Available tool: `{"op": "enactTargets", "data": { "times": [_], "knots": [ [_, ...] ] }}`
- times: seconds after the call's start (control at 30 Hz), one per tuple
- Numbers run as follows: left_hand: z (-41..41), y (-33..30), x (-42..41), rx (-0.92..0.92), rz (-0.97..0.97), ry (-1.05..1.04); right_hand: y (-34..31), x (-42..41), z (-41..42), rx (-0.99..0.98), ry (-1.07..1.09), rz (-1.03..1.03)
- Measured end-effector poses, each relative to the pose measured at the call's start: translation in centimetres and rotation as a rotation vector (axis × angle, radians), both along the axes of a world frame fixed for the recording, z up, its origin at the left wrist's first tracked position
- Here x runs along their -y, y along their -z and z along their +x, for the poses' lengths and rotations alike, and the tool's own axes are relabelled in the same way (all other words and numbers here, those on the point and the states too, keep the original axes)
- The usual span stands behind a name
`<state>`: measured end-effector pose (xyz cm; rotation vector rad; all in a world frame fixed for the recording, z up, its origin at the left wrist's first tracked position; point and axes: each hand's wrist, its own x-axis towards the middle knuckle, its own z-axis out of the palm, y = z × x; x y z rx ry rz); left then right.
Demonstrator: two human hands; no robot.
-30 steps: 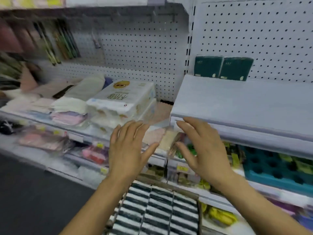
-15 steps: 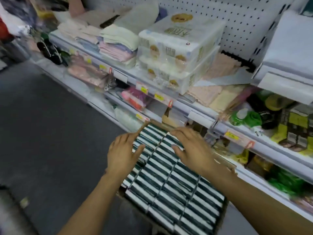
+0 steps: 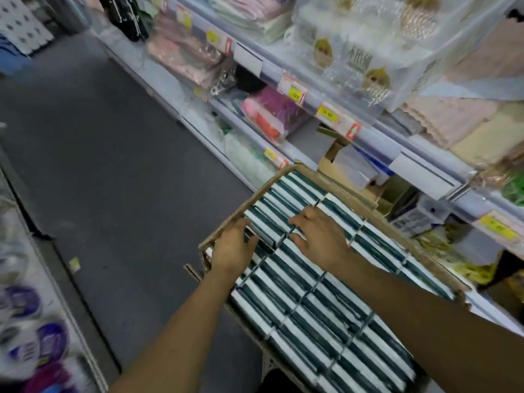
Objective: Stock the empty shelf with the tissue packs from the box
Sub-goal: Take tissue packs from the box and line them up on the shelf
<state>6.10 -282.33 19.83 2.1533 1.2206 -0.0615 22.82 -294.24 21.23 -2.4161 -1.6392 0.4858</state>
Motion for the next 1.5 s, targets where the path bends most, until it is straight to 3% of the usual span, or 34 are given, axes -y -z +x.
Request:
{"op": "enactTargets", "data": {
  "times": [0.13,0.37,0.63,0.77,1.1,1.3,1.5],
  "knots": [
    [1.5,1.2,-0.1,-0.026,0.050,-0.025,1.9,-1.8,0.5,0.019,0.013,-0.051],
    [2.8,2.1,0.2,-0.236,0.135,0.084,3.8,-3.0,1.0,0.053,-0.004,-0.114],
    [4.6,2.0,0.5,-0.296,0.004,-0.170,4.0,-4.7,0.0,0.229,0.005,-0.146],
    [5.0,2.4,0.6,-0.282,-0.006,-0.259,4.4,-4.9,-0.5,0.197,0.038,-0.157],
    [2.5,-0.7,0.6,0.036,-0.179,-0.552,0.2,-3.1,0.3,-0.237,0.365,0.059],
    [1.8,-5.9,0.3,0.447,-0.593,-0.759,-5.4,0.5,0.3,-0.399,0.402,0.276],
    [3.6,-11.5,1.7,0.690,-0.968,-0.773,-11.0,3.4,-0.3,-0.281,0.191,0.384]
  ]
}}
